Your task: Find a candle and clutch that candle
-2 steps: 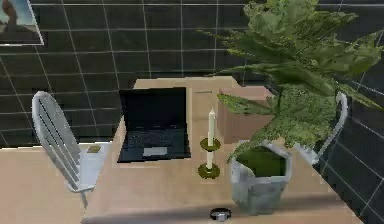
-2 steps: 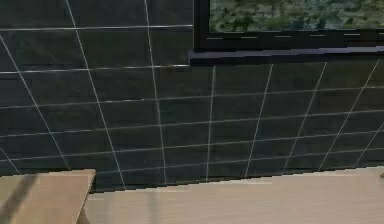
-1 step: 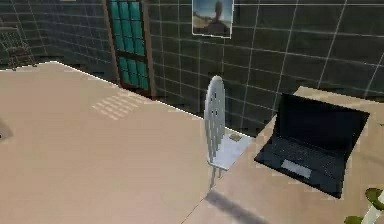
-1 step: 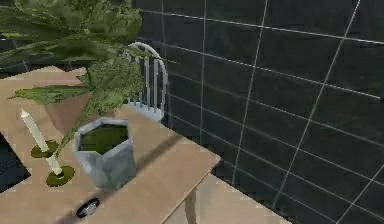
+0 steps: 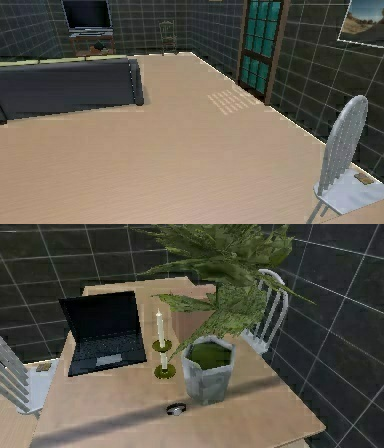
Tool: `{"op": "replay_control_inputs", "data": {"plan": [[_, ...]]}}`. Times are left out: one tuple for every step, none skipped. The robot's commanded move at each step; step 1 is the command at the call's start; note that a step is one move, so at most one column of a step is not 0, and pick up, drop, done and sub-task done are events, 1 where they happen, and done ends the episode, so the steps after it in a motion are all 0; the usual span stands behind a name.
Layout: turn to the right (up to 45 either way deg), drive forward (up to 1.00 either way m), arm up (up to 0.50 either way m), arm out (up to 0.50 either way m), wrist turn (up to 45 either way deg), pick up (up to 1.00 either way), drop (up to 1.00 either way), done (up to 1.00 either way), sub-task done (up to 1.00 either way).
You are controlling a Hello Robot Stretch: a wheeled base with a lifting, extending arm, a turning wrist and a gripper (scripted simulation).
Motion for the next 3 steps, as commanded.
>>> {"op": "replay_control_inputs", "data": {"plan": [[0.0, 0.0, 0.5, 0.0, 0.0, 0.0, 0.0, 0.0, 0.0], [0.0, 0.0, 0.36, 0.0, 0.0, 0.0, 0.0, 0.0, 0.0], [0.0, 0.0, 0.0, 0.38, 0.0, 0.0, 0.0, 0.0, 0.0]]}}
